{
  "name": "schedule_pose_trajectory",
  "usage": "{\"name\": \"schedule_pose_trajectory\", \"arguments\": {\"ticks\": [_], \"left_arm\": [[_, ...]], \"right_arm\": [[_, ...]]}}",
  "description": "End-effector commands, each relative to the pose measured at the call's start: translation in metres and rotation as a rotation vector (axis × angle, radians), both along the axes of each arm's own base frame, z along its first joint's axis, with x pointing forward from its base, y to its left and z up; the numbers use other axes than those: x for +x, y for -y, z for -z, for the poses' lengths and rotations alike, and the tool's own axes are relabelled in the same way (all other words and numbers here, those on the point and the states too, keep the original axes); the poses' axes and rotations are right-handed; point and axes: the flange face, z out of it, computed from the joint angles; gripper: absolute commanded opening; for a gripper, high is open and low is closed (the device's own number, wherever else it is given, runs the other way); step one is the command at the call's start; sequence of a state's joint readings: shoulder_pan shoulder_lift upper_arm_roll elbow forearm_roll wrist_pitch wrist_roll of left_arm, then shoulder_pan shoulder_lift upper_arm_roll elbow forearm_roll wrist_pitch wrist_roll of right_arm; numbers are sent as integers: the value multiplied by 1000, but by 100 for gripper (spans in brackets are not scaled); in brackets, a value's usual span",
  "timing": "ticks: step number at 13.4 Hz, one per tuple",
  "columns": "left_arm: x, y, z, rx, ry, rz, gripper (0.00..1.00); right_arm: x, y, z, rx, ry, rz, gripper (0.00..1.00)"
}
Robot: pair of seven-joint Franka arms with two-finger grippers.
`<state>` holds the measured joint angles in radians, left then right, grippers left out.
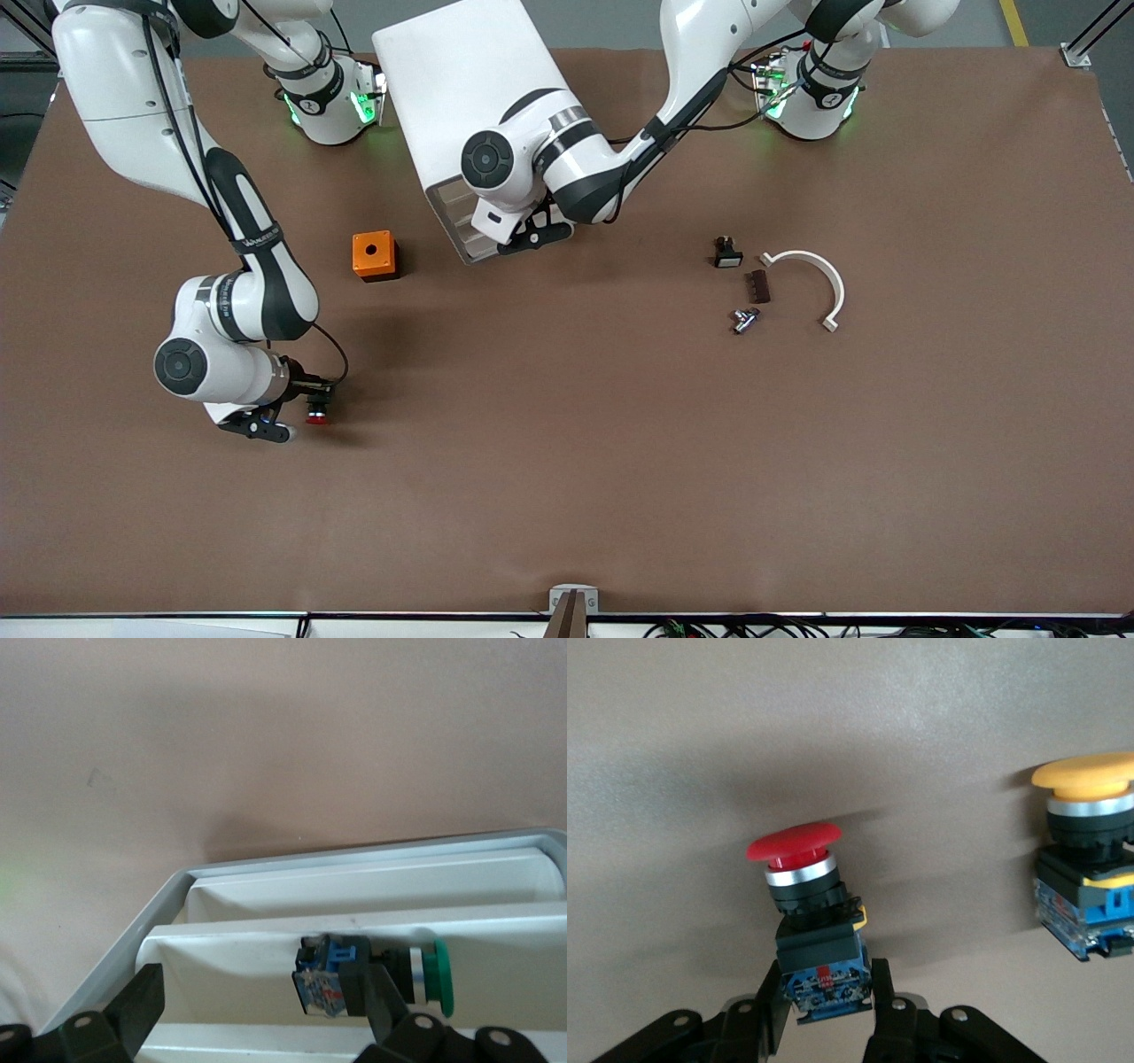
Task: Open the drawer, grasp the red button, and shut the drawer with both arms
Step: 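Push the drawer shut with the left gripper while the right gripper carries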
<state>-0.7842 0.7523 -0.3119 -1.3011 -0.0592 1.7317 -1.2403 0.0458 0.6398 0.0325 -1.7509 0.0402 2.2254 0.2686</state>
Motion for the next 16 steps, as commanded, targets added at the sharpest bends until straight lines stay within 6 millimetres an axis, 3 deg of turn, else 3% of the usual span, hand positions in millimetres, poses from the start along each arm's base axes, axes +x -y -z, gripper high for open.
{"name": "schedule_pose_trajectory", "arguments": {"ticks": [1,2,3,5,6,9,12,14,16], "left_arm": [[4,-3,-8,-7,-10,-20,100],[12,-7,-11,-6,3,-30,100],[27,-16,-14,-7,12,-51,100],[94,-65,-42,-31,57,-144,100],[118,-85,-57,-46,78,-178,100],[176,-150,-110,-60,182,-271,100],[215,-214,-166,-65,294,-355,100],[230,-245,-191,-69,340,-386,100],[243,-272,-203,-69,368,-381,100]], "right_arm": [[-9,1,-9,1,-25,29,60],[-8,1,-9,1,-25,30,99],[-5,1,-15,0,-19,40,100],[6,-6,-38,-3,-61,8,100],[10,-8,-50,-2,-84,1,100],[17,-13,-65,-1,-113,-5,100],[15,-11,-63,3,-132,-2,100],[16,-15,-66,6,-126,-6,100],[15,-31,-71,7,-139,-17,100]]}}
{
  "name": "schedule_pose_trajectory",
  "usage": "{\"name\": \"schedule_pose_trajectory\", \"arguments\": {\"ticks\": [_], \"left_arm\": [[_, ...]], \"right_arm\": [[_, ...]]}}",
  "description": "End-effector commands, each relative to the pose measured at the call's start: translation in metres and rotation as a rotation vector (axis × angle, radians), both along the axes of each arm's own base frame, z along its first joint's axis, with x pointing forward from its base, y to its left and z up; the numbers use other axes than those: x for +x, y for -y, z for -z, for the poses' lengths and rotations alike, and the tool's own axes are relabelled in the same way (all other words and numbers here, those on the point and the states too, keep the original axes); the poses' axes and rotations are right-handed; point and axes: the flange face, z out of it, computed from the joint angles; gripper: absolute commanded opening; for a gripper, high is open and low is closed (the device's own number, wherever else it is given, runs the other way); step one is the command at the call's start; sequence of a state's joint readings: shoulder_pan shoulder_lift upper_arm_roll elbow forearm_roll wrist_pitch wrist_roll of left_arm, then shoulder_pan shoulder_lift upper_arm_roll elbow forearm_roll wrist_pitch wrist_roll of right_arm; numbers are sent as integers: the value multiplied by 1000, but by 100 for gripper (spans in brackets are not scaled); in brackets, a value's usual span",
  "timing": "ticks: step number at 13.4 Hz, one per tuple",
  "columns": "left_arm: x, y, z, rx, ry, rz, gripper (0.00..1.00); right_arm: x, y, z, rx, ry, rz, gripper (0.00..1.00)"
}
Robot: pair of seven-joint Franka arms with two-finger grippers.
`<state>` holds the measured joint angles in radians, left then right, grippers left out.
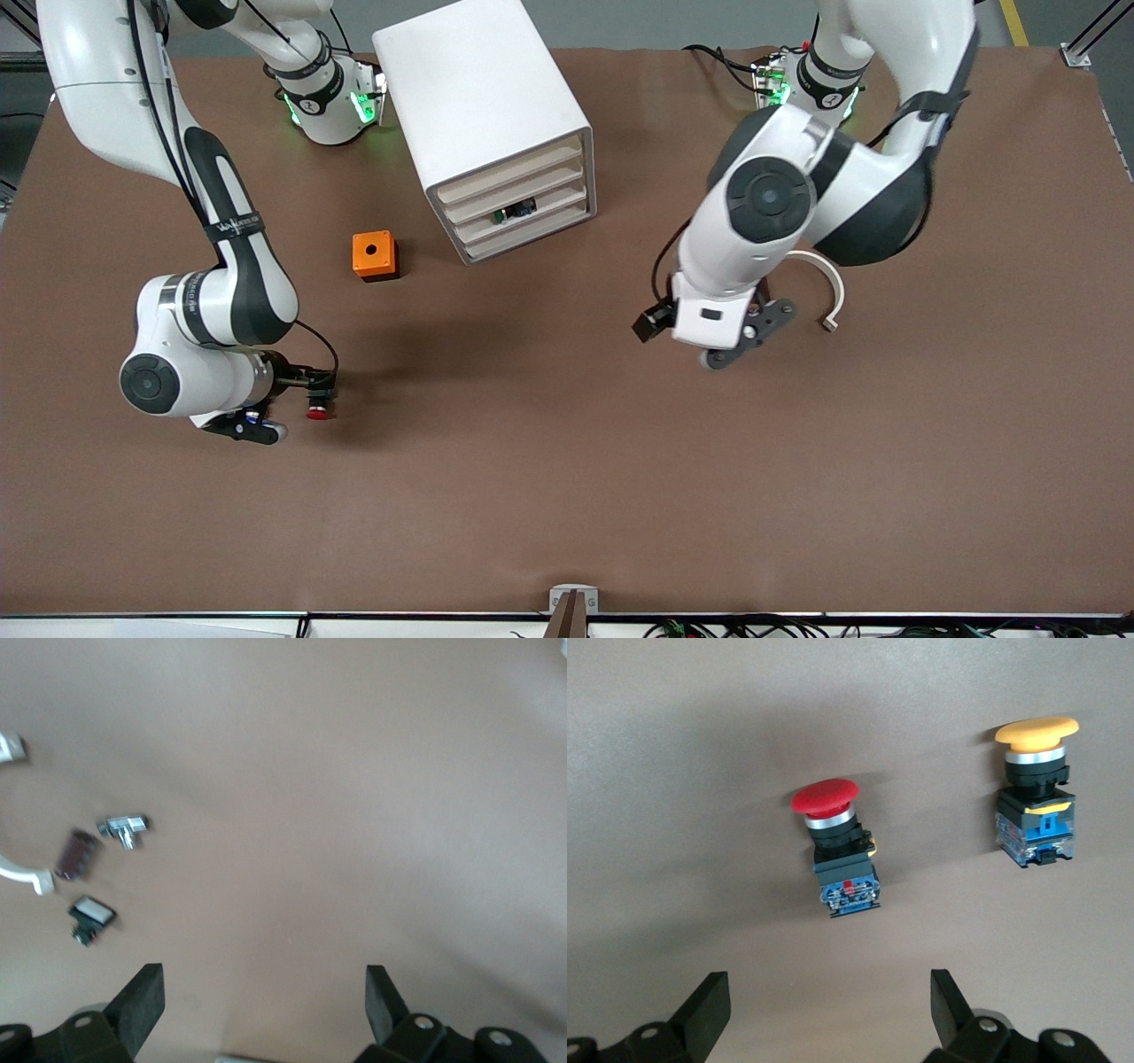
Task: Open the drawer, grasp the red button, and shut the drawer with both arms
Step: 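Lower the red button beside the yellow button while the left gripper retracts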
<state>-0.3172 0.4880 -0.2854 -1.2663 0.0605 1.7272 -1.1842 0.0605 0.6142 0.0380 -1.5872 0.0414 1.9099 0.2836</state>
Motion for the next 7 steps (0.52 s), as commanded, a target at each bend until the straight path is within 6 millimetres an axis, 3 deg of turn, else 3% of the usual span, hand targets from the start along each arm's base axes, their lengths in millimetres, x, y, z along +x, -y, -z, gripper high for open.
{"name": "schedule_pose_trajectory", "arguments": {"ticks": [1,4,7], "left_arm": [[14,-43,-22,15,43,31,100],[15,-81,-67,18,105,120,100],[8,-115,-97,41,99,102,100]], "right_arm": [[1,-20,-9,9,-10,-6,100],[4,-21,-12,9,-2,-9,100],[7,-30,-19,10,13,-23,100]]}}
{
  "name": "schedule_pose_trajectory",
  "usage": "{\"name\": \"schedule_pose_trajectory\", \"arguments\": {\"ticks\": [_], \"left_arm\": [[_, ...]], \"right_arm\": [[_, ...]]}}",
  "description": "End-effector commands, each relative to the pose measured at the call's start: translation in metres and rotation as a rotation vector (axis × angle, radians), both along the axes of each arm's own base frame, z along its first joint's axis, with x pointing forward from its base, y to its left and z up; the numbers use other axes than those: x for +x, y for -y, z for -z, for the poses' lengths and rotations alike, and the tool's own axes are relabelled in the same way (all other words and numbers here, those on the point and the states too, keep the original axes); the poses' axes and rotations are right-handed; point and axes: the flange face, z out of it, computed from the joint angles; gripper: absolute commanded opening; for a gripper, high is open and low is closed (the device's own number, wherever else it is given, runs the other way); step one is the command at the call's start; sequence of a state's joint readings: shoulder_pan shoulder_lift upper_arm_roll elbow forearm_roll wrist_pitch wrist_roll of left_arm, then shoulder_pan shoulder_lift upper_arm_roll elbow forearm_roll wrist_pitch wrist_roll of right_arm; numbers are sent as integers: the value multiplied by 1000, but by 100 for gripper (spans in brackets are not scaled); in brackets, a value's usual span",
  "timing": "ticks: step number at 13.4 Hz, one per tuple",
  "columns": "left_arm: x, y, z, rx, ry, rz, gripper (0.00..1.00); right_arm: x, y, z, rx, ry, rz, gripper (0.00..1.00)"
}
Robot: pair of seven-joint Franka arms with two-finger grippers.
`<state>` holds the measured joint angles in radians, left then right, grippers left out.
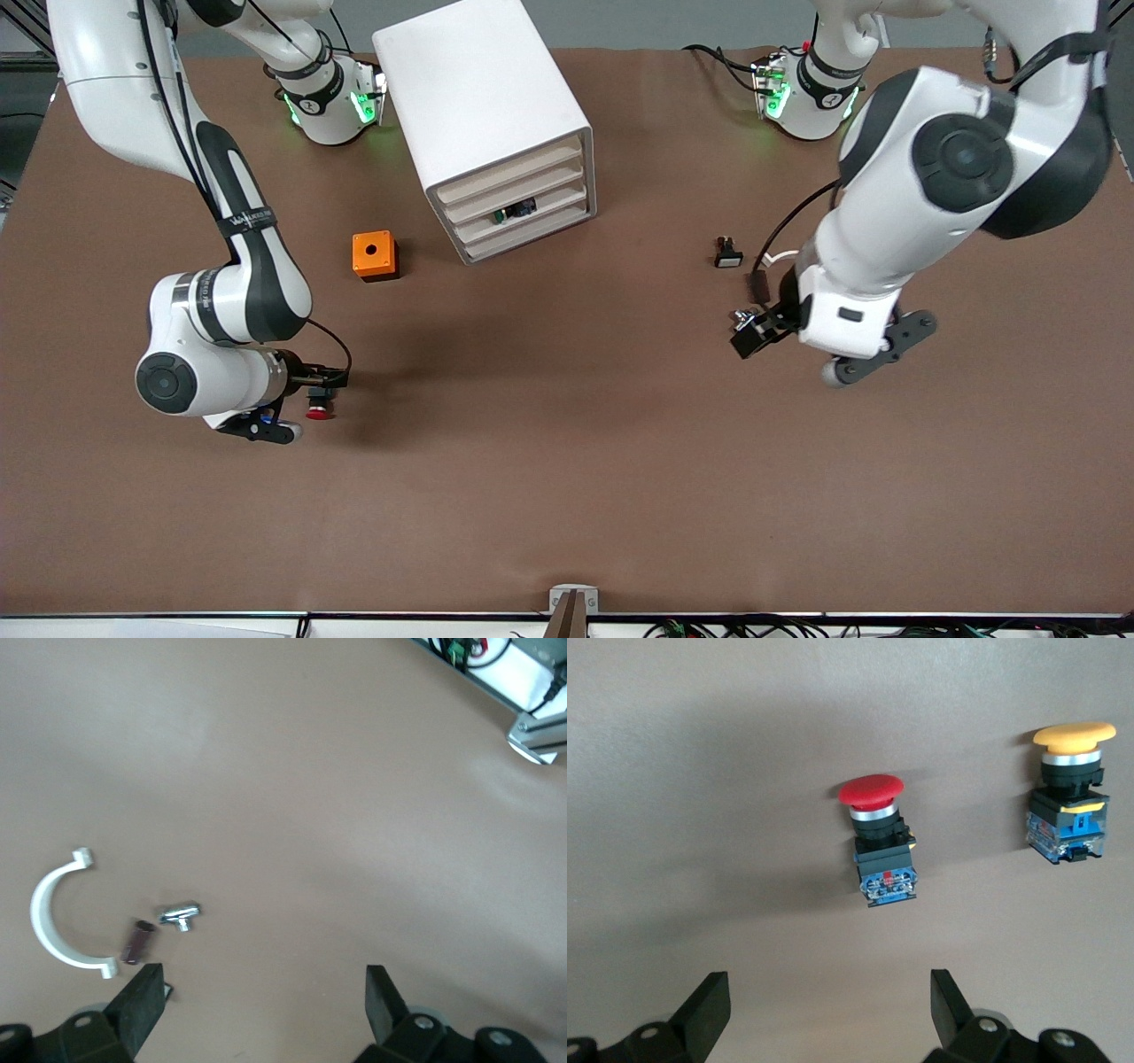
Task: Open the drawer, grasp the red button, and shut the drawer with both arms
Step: 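Lower the red button beside the yellow button while the left gripper retracts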
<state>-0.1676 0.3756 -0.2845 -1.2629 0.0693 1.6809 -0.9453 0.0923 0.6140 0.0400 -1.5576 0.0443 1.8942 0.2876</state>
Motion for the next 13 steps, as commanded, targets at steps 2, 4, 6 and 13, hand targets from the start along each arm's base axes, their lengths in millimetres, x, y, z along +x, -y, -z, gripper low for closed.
{"name": "schedule_pose_trajectory", "arguments": {"ticks": [2,4,6,13], "left_arm": [[-15,-34,-39,37,24,7,100],[-23,-43,-49,48,29,26,100],[-32,-54,-52,68,0,96,100],[-43,-97,-74,97,-27,247,100]], "right_arm": [[3,-7,-7,4,0,2,100],[3,-6,-7,-1,1,-4,100],[2,-7,-6,-1,0,-6,100],[5,-10,-25,3,35,-10,100]]}}
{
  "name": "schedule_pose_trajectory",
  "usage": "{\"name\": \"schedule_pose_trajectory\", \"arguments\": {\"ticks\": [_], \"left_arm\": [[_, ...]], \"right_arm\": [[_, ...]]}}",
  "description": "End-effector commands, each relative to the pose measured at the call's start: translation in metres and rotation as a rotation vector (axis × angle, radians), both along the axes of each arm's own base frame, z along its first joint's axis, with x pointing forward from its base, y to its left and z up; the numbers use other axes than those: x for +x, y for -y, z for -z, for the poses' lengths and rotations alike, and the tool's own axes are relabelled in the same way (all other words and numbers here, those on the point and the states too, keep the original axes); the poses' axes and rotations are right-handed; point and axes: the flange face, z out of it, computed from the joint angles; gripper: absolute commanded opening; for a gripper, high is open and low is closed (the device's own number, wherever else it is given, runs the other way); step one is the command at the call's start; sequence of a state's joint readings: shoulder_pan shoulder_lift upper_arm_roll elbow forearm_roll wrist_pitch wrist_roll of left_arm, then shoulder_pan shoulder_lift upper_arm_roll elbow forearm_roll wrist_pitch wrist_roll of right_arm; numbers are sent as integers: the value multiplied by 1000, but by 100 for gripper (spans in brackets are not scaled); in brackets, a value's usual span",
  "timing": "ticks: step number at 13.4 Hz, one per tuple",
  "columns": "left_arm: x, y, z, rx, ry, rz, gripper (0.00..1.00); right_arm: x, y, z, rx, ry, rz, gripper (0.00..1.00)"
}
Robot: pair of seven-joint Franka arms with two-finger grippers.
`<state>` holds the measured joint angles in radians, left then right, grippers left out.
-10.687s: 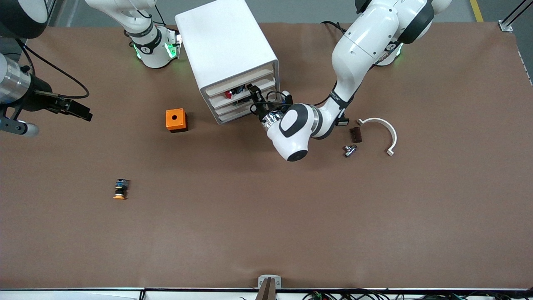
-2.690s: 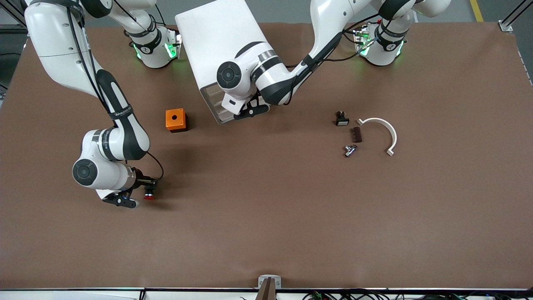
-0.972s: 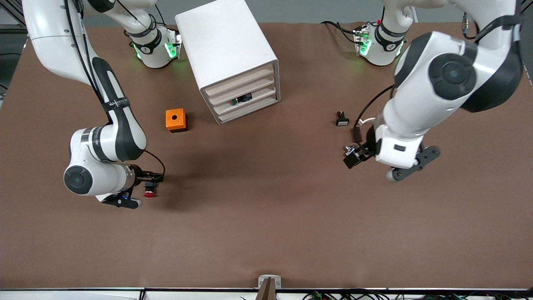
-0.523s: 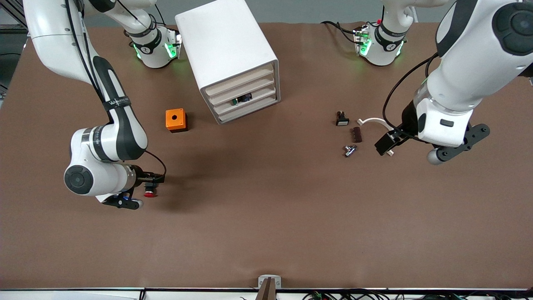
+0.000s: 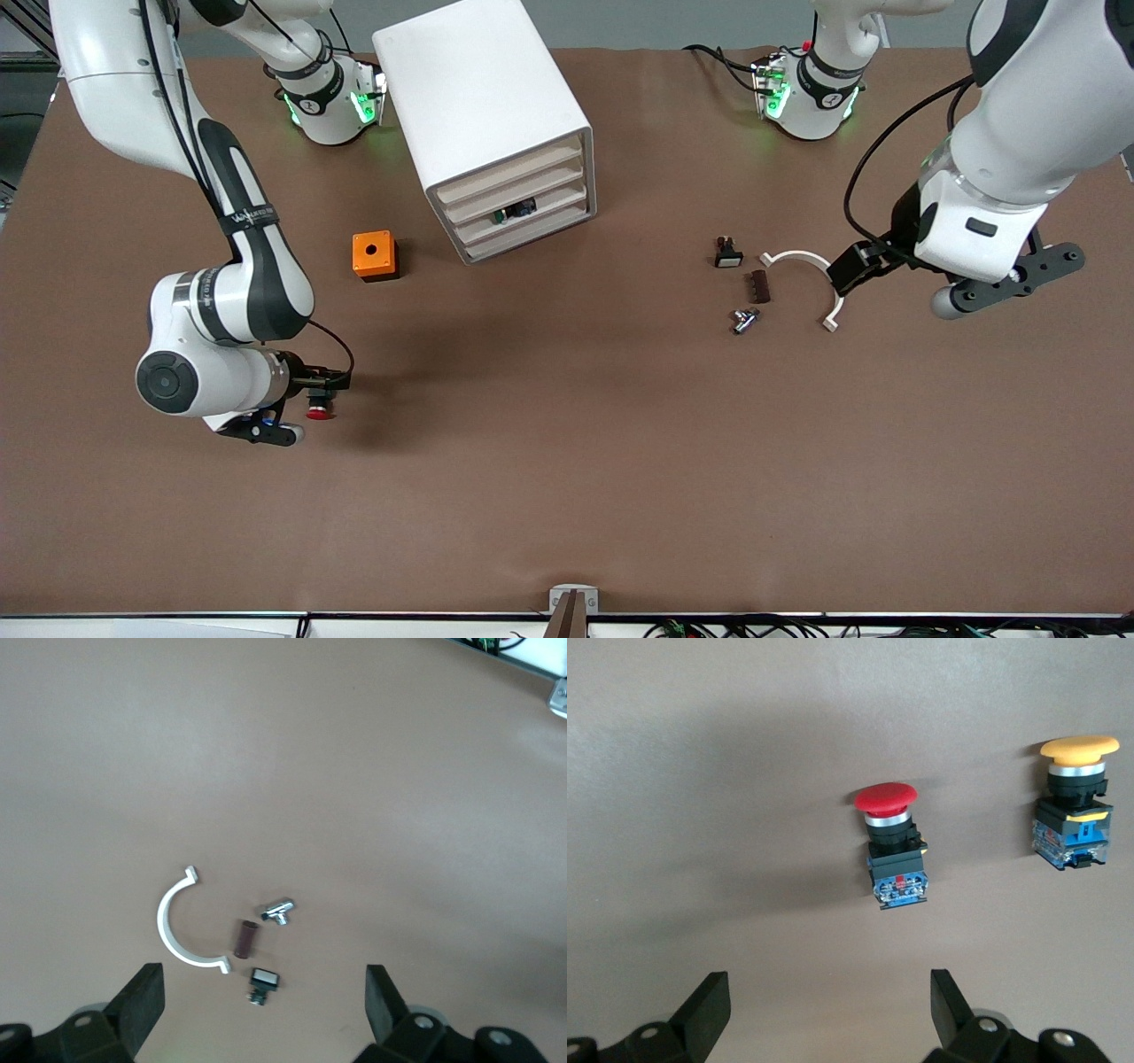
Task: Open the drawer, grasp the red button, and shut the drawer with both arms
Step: 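Lower the red button beside the yellow button while the left gripper retracts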
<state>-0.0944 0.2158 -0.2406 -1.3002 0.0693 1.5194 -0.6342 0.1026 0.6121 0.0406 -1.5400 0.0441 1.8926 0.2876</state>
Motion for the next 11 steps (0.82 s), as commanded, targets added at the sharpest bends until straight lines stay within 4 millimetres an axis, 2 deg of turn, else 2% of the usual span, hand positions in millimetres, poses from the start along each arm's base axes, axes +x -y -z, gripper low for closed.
{"name": "schedule_pose_trajectory", "arguments": {"ticks": [1,3,6,9,11], "left_arm": [[-15,-27,-15,21,-15,65,100],[-18,-60,-33,13,4,124,100],[-35,-94,-41,28,-23,169,100],[-49,-122,-55,34,-17,203,100],[-60,-126,-59,37,-50,227,100]], "right_arm": [[2,0,-25,0,31,-9,100],[4,9,-46,21,66,-71,100],[8,61,-93,61,142,-152,100],[-9,98,-166,57,239,-151,100],[-23,112,-212,47,301,-133,100]]}}
